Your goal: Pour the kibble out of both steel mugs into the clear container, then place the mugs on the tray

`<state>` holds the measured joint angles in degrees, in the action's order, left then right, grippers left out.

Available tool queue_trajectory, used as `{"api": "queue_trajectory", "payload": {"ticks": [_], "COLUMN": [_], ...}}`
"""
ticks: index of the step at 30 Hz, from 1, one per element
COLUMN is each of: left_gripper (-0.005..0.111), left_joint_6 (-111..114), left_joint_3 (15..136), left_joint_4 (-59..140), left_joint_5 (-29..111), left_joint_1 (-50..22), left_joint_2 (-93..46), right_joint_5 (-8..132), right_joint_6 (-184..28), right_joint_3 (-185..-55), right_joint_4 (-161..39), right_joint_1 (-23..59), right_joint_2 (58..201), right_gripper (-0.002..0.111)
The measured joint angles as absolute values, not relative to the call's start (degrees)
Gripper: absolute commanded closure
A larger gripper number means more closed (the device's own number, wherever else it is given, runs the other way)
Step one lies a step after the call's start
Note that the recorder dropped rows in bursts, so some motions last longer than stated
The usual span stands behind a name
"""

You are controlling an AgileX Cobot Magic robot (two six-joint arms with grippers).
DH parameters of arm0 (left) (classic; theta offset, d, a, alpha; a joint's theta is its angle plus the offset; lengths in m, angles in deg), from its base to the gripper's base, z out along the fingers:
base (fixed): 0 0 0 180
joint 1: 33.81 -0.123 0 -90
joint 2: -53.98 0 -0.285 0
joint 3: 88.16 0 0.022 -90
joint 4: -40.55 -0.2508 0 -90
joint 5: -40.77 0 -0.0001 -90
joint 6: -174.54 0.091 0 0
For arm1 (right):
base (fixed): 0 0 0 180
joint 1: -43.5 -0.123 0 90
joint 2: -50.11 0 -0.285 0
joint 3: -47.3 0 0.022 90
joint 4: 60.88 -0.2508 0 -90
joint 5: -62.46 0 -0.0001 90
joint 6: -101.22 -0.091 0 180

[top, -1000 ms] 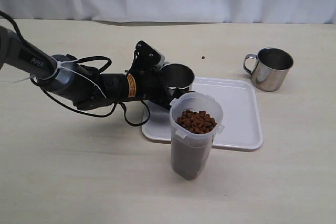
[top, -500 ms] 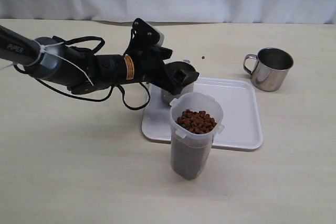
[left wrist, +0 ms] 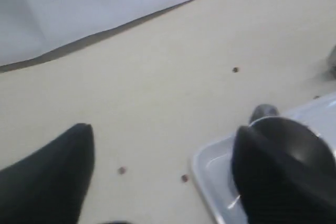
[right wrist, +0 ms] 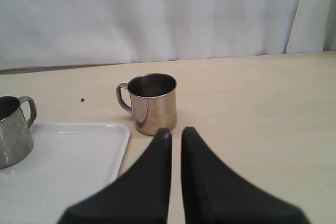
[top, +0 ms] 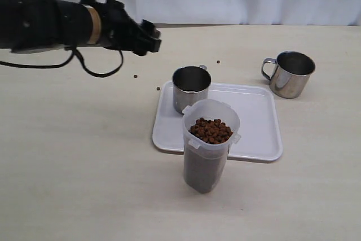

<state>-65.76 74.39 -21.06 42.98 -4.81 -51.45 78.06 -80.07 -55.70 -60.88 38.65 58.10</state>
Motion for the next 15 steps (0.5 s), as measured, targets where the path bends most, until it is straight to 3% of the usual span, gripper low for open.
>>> {"api": "queue_trajectory", "payload": {"ticks": [9, 15], "left_gripper": [0.107, 0.107], "left_joint_6": [-61.47, -51.83], "left_joint_3": [53.49, 44.53], "left_joint_4": [-20.34, -3.13], "left_joint_5": [68.45, 64.91], "left_joint_1": [-4.81, -4.81], "left_joint_2": [-15.21, 11.20], "right_joint_5": [78.06, 78.06], "right_joint_6": [-80.07, -80.07], "right_joint_3": [-55.70, -55.70], "right_joint_4": [-60.88, -60.88], "right_joint_1": [38.65, 38.65], "right_joint_2": [58.10, 58.10], "right_gripper": [0.103, 0.103]}}
